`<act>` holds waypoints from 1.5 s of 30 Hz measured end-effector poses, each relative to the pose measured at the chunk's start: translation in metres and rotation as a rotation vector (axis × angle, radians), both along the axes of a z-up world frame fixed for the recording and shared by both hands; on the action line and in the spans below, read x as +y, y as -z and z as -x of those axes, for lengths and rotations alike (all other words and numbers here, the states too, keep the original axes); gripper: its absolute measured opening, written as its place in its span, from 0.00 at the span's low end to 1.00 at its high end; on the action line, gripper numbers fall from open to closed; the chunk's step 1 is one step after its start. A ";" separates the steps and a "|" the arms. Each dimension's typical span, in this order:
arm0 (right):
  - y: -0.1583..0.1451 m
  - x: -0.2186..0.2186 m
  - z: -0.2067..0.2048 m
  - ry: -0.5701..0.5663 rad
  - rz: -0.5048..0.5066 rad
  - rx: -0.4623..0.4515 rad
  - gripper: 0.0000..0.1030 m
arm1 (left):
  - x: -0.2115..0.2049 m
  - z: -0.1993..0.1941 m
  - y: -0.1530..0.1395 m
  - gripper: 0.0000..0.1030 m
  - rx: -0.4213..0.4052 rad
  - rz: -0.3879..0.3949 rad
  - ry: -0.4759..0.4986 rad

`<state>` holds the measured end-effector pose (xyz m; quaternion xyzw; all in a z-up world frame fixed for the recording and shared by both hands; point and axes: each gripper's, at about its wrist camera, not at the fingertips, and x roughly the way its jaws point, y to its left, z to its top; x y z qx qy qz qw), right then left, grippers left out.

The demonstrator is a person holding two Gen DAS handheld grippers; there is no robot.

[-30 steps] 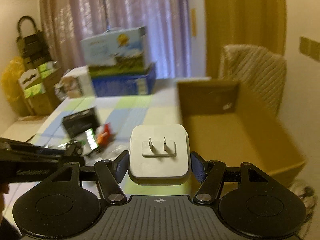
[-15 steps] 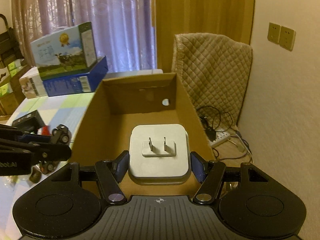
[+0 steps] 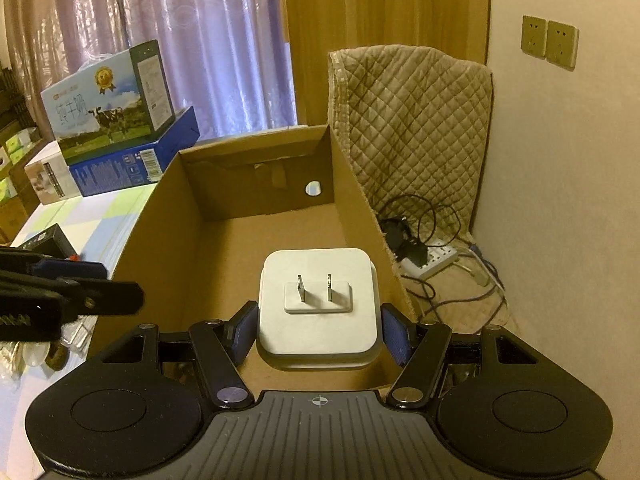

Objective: Organize objects
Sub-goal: 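Carry both items into the cardboard box and open both grippers, then withdraw both grippers from the box back over the table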

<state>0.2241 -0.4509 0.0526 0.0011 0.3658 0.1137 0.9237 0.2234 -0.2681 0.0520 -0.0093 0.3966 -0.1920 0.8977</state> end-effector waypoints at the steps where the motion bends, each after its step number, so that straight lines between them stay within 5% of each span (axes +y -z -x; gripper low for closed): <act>1: 0.000 0.001 0.000 -0.001 -0.003 0.001 0.60 | 0.004 0.002 -0.002 0.45 -0.004 0.002 -0.010; 16: -0.002 0.014 0.000 -0.003 -0.096 -0.030 0.62 | 0.064 0.033 -0.011 0.59 -0.020 -0.010 -0.123; 25: -0.041 0.022 0.035 0.001 -0.120 -0.102 0.62 | 0.104 0.071 -0.015 0.65 -0.018 -0.005 -0.194; 35: -0.065 0.095 0.103 -0.138 -0.156 -0.126 0.62 | 0.171 0.138 -0.023 0.76 -0.030 -0.049 -0.304; 45: -0.037 0.163 0.138 -0.245 -0.175 -0.042 0.62 | 0.245 0.188 -0.017 0.90 -0.024 -0.087 -0.448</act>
